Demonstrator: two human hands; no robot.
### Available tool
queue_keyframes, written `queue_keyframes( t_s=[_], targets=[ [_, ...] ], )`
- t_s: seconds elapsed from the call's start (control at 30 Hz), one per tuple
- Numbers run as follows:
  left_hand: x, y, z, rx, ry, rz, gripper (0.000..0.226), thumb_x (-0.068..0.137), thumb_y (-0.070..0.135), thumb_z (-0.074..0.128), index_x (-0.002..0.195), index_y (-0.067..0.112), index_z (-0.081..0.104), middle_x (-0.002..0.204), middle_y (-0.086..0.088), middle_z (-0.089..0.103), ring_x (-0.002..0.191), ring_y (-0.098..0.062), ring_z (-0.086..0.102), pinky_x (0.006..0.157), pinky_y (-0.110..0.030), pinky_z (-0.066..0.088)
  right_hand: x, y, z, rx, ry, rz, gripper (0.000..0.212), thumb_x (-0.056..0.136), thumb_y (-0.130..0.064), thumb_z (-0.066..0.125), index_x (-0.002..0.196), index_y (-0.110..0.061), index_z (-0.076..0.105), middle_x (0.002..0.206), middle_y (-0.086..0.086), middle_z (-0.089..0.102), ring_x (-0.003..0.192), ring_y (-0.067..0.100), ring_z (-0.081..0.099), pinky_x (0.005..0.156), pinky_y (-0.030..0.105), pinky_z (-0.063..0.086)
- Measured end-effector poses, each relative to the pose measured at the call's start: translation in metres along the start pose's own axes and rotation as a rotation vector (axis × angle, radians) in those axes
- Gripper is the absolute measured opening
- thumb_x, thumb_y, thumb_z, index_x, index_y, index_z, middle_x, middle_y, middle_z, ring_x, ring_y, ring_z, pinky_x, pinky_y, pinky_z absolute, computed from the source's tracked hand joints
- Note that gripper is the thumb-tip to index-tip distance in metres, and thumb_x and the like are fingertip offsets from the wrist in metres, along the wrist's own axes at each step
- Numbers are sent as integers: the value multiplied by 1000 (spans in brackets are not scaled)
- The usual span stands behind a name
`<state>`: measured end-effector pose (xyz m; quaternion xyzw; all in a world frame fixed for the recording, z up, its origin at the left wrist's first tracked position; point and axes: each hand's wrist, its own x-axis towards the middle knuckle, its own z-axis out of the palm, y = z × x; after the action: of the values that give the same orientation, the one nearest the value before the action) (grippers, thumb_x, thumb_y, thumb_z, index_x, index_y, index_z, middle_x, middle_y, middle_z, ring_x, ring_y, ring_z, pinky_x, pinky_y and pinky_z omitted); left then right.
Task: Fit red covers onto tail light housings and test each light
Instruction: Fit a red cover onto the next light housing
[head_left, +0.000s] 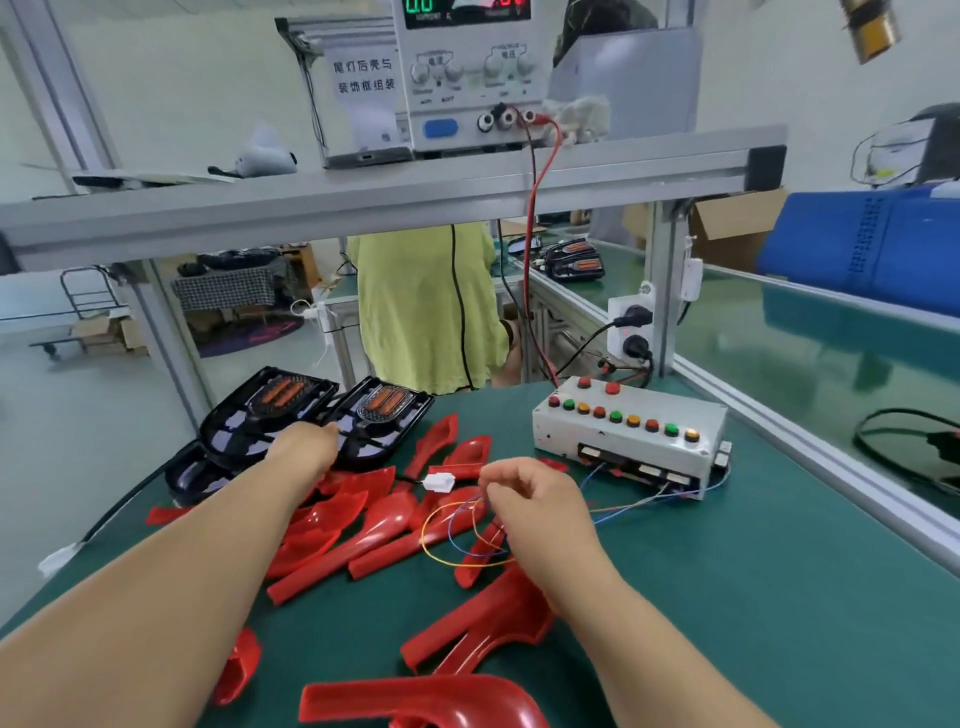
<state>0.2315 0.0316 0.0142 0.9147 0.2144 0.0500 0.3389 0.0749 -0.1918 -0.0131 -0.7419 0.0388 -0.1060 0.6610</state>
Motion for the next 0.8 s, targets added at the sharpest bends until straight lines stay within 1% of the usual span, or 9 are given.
queue_keyframes(
  t_s=[0.03,0.1,0.13,0.23,0.37,0.47,0.57,0.7,0.8],
  targets=[
    [5,-1,2,27,6,-9,43,105,25,39,127,-8,55,104,-24,64,110,-40,63,86,-43,48,0,0,0,-39,-12,-7,22,93,-11,55,89,-27,69,75,-10,68,54,-8,56,51,6,39],
    [13,-3,4,16,14,-46,42,106,20,39,142,-1,43,133,-24,55,123,-38,55,98,-42,45,-1,0,0,-84,-16,-17,23,92,-10,54,90,-27,69,72,-10,67,50,-10,55,47,5,37],
    [18,-5,5,-18,14,-59,42,105,20,41,142,-2,44,138,-25,52,125,-38,53,100,-41,45,-1,-1,0,-89,-15,-18,23,92,-10,53,92,-26,70,71,-10,67,50,-10,55,47,5,37],
    [25,-9,7,-125,15,3,37,98,14,55,123,-13,56,122,-32,60,113,-44,61,96,-49,51,-2,-2,-1,-86,-17,-3,23,93,-10,53,95,-24,71,71,-10,66,50,-10,54,45,5,36],
    [27,-17,5,-252,13,10,26,95,10,58,107,-12,62,99,-33,67,92,-44,67,85,-51,53,-2,-2,0,-114,-22,1,24,93,-12,53,93,-28,71,75,-12,67,53,-12,55,47,4,37],
    [20,-17,-3,-367,30,-5,20,96,10,51,90,-8,58,72,-24,63,58,-29,64,66,-36,47,-2,-1,0,-124,-22,-1,24,93,-12,53,92,-29,71,79,-14,67,58,-16,56,49,3,37],
    [17,-17,-11,-455,50,-52,27,97,17,50,79,-3,52,59,-16,61,22,-12,43,46,-24,33,-2,-2,-1,-120,-19,1,24,93,-12,53,94,-28,71,78,-13,67,58,-16,56,48,3,38],
    [9,-20,-24,-567,39,-45,25,94,17,52,76,0,57,39,-7,57,32,-16,39,45,-21,30,-1,-1,-1,-112,-17,9,23,94,-14,53,97,-27,72,80,-11,68,54,-13,55,46,5,38],
    [-8,-23,-30,-660,-3,-25,20,94,16,53,77,5,58,57,-11,61,37,-12,42,36,-14,34,-1,-1,-1,-123,1,-13,23,93,-14,55,95,-29,72,82,-13,68,61,-14,58,50,3,40]
  ],
)
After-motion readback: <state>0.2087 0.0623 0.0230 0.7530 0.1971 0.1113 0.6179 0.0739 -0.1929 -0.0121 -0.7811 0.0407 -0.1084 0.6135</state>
